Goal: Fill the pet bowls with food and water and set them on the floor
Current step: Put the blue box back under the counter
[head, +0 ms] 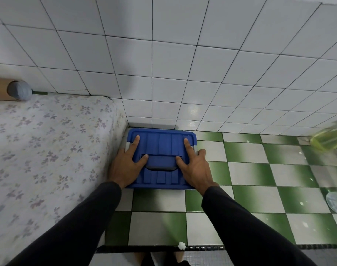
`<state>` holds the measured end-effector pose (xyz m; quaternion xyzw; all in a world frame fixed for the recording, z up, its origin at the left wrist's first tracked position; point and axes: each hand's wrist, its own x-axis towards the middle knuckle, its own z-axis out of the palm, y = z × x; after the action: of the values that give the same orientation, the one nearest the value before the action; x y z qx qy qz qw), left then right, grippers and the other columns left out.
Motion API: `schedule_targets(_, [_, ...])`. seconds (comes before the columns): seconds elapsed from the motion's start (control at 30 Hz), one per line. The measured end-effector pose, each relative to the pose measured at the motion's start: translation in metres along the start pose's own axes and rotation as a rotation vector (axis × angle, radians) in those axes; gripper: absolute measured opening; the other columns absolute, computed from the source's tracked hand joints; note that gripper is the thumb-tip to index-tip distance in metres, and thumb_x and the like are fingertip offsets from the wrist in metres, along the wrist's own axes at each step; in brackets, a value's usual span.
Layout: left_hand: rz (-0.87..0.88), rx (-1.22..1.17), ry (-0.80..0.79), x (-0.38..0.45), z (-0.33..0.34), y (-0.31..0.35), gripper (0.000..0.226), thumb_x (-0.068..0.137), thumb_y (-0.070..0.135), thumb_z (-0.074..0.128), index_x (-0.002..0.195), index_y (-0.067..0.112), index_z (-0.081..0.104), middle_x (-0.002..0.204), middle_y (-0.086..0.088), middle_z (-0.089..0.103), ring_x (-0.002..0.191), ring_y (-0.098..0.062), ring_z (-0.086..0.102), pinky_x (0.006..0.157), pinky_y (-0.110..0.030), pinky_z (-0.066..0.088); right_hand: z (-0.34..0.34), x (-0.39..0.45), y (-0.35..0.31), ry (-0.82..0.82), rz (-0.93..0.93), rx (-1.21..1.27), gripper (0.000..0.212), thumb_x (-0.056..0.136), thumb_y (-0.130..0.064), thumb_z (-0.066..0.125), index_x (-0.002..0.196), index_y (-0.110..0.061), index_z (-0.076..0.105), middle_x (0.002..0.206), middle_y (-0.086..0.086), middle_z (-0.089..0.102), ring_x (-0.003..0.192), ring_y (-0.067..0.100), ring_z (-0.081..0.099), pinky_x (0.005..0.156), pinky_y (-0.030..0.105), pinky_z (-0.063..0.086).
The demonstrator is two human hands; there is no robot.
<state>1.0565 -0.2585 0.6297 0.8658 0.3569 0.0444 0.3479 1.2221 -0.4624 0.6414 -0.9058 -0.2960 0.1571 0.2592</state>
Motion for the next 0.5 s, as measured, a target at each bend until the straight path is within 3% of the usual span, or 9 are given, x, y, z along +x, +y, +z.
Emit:
schedule_targets(0.17, [0.048, -0.069, 0.036, -0.017, -0.006, 0.000, 0.080, 0.097, 0.060, 0.055, 0.161, 0.051, 0.006, 0.165, -0.010, 0.030, 0.150, -0.030, 0.032, 0.123, -0.041, 0.029, -0.005, -0.019, -0.010, 0.019, 0.027, -0.032, 0.076, 0.094, -0.066, 0.049, 0.155, -0.055, 0.003, 0.113, 0.003, 0.030, 0.071, 0.013, 0.049, 0.076, 0.029, 0.054])
schedule_targets(0.27, [0.071, -0.066, 0.058, -0.030, -0.011, -0.002, 0.080, 0.098, 0.060, 0.055, 0.162, 0.048, 0.010, 0.161, -0.011, 0.036, 0.147, -0.029, 0.037, 0.122, -0.039, 0.030, -0.006, -0.035, -0.015, 0.031, 0.036, -0.026, 0.076, 0.094, -0.067, 0.048, 0.155, -0.054, 0.006, 0.115, 0.004, 0.031, 0.079, 0.019, 0.053, 0.082, 0.033, 0.055])
schedule_targets(0.43, [0.081, -0.039, 0.070, -0.054, -0.016, -0.003, 0.079, 0.096, 0.066, 0.053, 0.158, 0.057, 0.006, 0.164, -0.012, 0.032, 0.150, -0.029, 0.031, 0.118, -0.030, 0.017, -0.008, -0.065, -0.017, 0.072, 0.040, -0.013, 0.076, 0.093, -0.069, 0.048, 0.155, -0.053, 0.008, 0.116, 0.004, 0.032, 0.082, 0.020, 0.054, 0.083, 0.033, 0.055])
schedule_targets(0.5, [0.077, -0.038, 0.070, -0.067, -0.017, -0.001, 0.078, 0.094, 0.069, 0.052, 0.156, 0.061, 0.005, 0.159, -0.015, 0.039, 0.145, -0.031, 0.038, 0.119, -0.034, 0.024, -0.010, -0.077, -0.017, 0.078, 0.037, -0.013, 0.076, 0.093, -0.069, 0.048, 0.155, -0.054, 0.008, 0.116, 0.003, 0.032, 0.082, 0.019, 0.054, 0.082, 0.033, 0.055])
